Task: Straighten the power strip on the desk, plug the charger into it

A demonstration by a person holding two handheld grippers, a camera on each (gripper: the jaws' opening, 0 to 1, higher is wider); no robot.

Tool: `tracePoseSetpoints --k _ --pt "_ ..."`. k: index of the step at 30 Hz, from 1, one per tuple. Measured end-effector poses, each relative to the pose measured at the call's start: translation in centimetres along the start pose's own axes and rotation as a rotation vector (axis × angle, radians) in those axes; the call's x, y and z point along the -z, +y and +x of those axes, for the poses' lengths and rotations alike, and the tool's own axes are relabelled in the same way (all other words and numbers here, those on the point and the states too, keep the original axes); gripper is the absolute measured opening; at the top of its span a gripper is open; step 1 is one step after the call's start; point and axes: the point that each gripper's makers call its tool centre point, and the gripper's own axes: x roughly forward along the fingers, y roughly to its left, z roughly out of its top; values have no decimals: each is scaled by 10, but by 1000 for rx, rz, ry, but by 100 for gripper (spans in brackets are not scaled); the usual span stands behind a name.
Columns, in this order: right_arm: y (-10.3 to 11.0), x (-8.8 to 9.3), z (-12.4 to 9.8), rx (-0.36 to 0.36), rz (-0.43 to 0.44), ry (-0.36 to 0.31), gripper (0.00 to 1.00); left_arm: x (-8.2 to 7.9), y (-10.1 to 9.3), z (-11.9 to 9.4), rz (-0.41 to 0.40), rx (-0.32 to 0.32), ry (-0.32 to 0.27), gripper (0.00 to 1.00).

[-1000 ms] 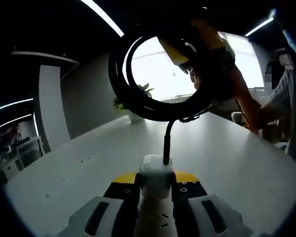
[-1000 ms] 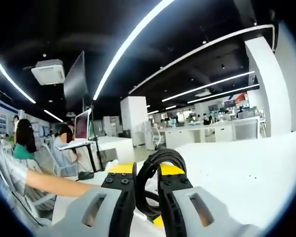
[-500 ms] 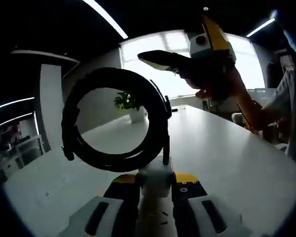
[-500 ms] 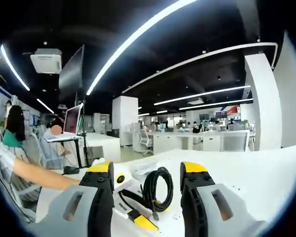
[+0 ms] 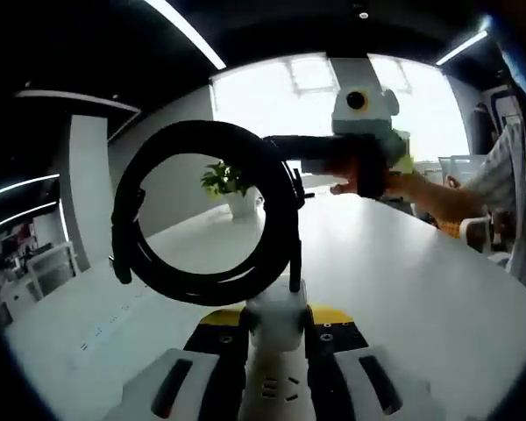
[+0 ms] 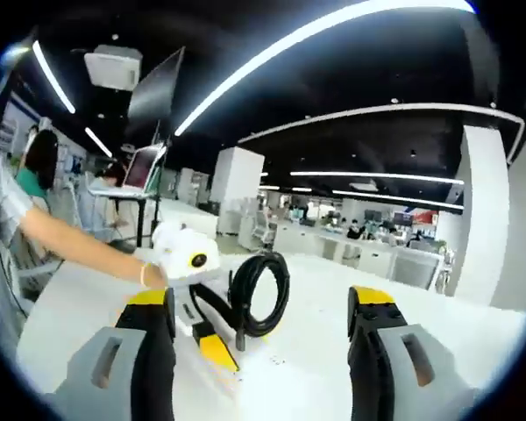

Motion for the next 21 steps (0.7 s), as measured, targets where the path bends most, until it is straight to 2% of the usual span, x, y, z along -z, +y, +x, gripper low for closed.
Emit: tracePoseSetpoints --k 2,6,11,15,18,21 --pt "10 9 1 -63 -69 21 100 0 1 0 1 0 0 23" --pt "17 22 4 -114 -126 49 100 0 1 0 4 -1 -1 23" --pt "18 21 5 -170 -95 16 100 0 0 0 10 -3 0 23" --pt "23 12 4 -251 -7 -67 100 1 -1 -1 16 -3 3 23" --pt "25 20 2 -315 31 -30 99 1 -2 -2 17 -2 5 23" --pt "29 30 0 -373 34 12 90 1 -3 -2 17 -1 3 23"
